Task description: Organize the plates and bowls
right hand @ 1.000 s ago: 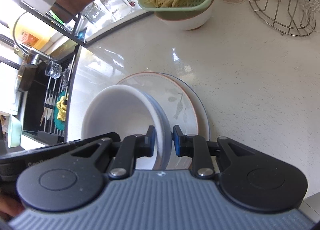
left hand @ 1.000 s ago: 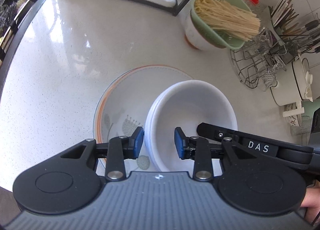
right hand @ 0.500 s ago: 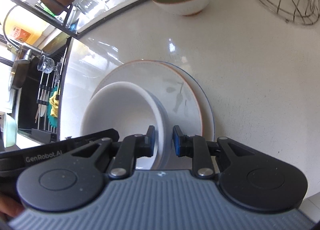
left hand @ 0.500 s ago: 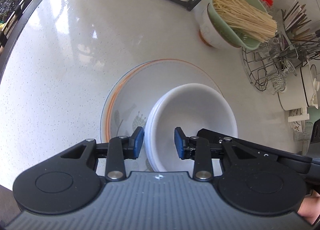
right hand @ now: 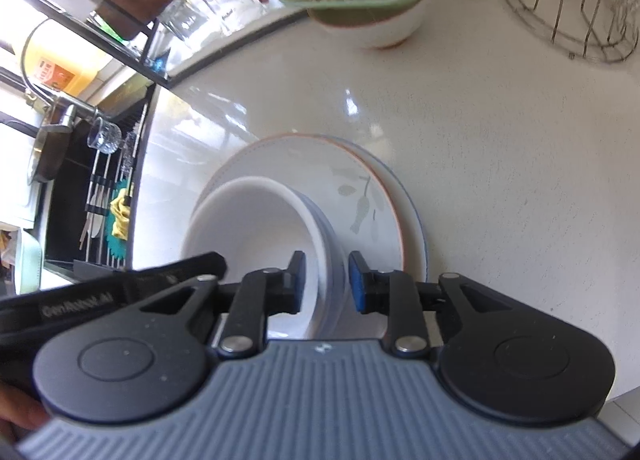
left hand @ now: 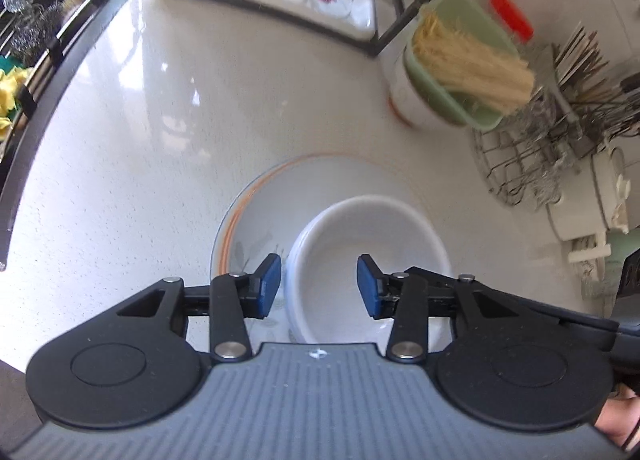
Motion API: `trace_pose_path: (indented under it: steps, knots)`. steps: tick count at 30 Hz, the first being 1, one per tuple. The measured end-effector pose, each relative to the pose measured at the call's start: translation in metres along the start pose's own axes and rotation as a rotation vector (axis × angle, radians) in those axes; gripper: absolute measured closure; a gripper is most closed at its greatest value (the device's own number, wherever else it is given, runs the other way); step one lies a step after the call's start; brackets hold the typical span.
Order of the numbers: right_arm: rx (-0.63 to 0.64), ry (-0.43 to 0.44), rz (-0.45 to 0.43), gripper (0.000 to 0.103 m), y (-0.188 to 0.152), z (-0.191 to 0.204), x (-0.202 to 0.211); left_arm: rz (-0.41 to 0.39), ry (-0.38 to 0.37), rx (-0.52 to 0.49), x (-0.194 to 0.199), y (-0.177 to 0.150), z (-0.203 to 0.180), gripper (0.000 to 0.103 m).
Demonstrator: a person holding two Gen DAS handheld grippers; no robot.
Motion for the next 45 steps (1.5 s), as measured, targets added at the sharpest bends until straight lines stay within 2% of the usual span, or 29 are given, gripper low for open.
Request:
trace_pose_path:
  steps: [2,6,9,19,22,25,29,32,34,45]
  knots:
    - [0.015,0.007,-0.021,0.062,0.002,0.003,0.008,-0.026,-0.004,-0.004,0.012,0.001,-0.003,0.055]
    - [0.088,-0.008,-0.041,0.060,0.003,0.011,0.020,-0.065,0.007,-0.030,0.033,-0.005,-0.010,0.055]
    - [0.116,0.026,-0.065,0.061,0.001,0.018,0.035,-0.102,0.022,-0.040,0.050,-0.011,-0.014,0.055]
    - [0.241,0.061,-0.159,0.060,-0.017,0.041,0.093,-0.276,0.072,-0.078,0.129,-0.046,-0.023,0.055]
    - [0.279,0.071,-0.205,0.060,-0.026,0.047,0.115,-0.349,0.119,-0.102,0.153,-0.062,-0.028,0.055]
    - [0.321,0.088,-0.243,0.060,-0.036,0.054,0.135,-0.397,0.135,-0.080,0.174,-0.082,-0.032,0.055]
    - [0.361,0.106,-0.271,0.060,-0.051,0.057,0.158,-0.443,0.113,-0.036,0.200,-0.112,-0.039,0.055]
    - [0.410,0.114,-0.286,0.060,-0.065,0.058,0.172,-0.488,0.143,-0.027,0.219,-0.135,-0.047,0.055]
    - [0.424,0.111,-0.299,0.060,-0.073,0.057,0.183,-0.514,0.137,-0.017,0.234,-0.152,-0.053,0.055]
    - [0.498,0.144,-0.396,0.060,-0.132,0.056,0.253,-0.593,0.152,-0.028,0.287,-0.242,-0.078,0.052]
Point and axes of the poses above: each gripper's, at about its wrist camera, not at the fingertips, and x roughly against the way its jaws point, z to its left, y to its top, the point moved 7 cm from there along -x, roughly the way its jaws point, and after that the axes turned 12 degrees about y, right-handed, at the moved point
